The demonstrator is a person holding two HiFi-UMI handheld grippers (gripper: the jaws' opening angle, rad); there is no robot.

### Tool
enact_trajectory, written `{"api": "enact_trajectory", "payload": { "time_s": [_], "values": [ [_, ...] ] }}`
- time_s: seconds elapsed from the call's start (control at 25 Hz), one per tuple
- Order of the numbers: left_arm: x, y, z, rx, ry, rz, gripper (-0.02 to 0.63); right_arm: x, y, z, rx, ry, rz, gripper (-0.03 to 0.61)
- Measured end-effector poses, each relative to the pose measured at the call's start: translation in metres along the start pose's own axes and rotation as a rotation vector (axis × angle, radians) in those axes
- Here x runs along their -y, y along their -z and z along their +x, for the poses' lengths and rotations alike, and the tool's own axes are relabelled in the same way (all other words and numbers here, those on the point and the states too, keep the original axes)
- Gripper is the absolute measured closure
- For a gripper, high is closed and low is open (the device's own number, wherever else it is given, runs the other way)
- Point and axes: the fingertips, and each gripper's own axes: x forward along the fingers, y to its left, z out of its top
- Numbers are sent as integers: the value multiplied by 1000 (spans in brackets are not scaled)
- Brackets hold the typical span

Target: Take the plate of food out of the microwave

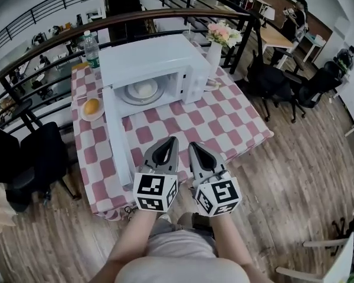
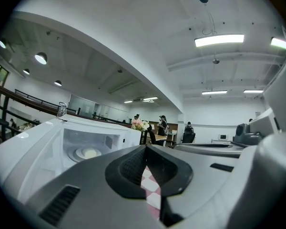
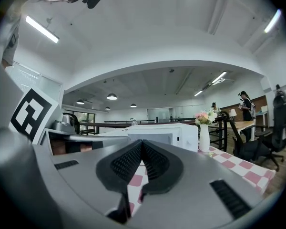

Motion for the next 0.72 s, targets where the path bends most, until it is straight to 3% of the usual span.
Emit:
{"api": "enact_trajectory", "payload": {
  "time_s": [0.32,0.72],
  "values": [
    [-17,-3,12,-1,-75,15,612,7,-6,33,11,-78,18,555],
    [-51,-7,40,13,-231,-11,612,24,1,83,-20,-216,51,555]
  ]
}}
